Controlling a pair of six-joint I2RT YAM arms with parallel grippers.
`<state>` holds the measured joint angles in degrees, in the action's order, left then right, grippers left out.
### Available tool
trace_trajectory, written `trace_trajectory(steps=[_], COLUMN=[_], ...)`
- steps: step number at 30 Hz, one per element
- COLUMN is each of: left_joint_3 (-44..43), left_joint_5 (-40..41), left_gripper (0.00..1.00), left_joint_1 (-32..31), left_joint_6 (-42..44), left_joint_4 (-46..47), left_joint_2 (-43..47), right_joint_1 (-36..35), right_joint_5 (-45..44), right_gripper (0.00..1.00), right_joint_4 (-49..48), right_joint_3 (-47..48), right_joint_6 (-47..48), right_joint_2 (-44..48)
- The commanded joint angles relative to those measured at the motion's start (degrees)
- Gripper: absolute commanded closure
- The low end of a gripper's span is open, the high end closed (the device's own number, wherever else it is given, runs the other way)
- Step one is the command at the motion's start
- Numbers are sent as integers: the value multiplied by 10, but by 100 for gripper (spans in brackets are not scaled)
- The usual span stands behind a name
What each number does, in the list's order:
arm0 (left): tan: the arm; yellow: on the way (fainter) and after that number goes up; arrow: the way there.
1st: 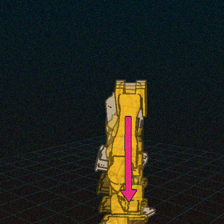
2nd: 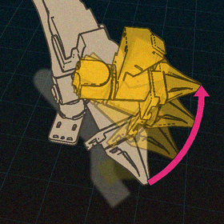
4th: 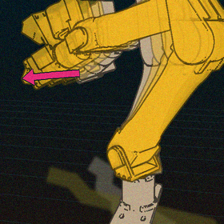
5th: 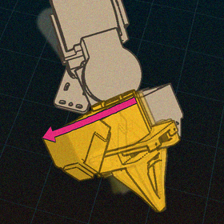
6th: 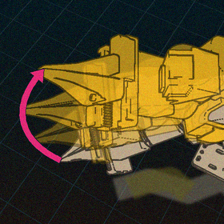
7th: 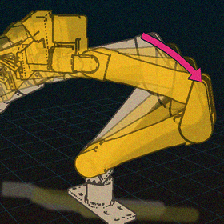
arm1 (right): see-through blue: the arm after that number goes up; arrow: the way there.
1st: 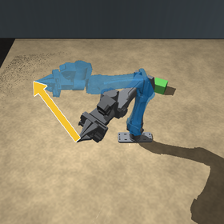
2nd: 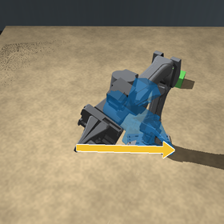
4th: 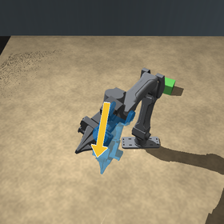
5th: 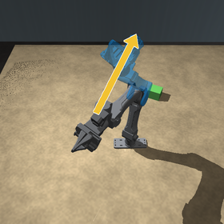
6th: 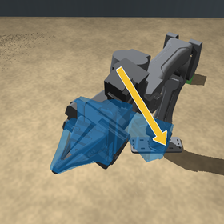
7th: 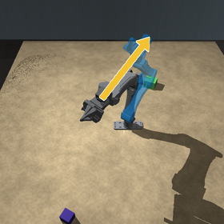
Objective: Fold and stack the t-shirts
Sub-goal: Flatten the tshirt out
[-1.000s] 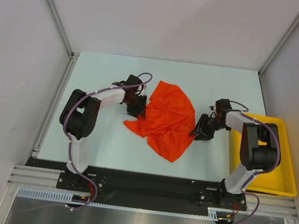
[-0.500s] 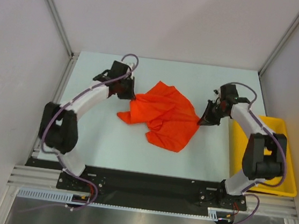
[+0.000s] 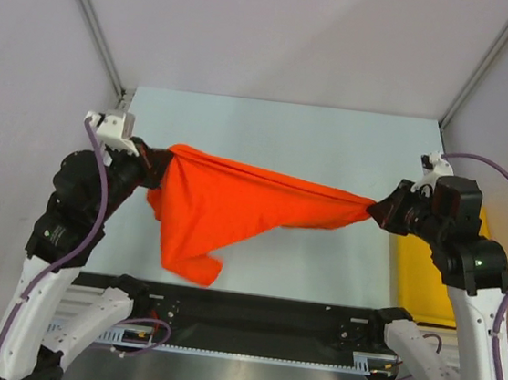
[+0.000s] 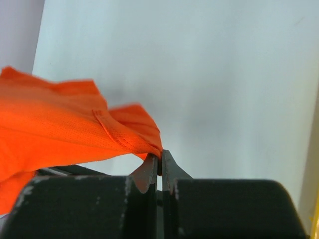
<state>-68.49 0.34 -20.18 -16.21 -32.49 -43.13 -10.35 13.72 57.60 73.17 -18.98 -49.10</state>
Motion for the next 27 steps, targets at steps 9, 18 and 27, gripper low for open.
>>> trace_trajectory(steps=[9,18,27], left_joint_3=[4,-323,-27], left_joint_5=[11,224,116], left_gripper=[95,20,28], left_joint_1=[4,0,-12], left_joint_6=[83,24,-73], left_joint_4=[17,-225,-128], left_joint_2=[-120,-517,-307], right_joint_1=[13,60,12], right_joint_5=[-6,-77,-32], right_gripper=[100,41,36], right_joint_4=[3,-67,-54], right_joint_3=[51,97,-44], right_joint_6=[0,5,18], right_joint_2=[-121,-432,-346])
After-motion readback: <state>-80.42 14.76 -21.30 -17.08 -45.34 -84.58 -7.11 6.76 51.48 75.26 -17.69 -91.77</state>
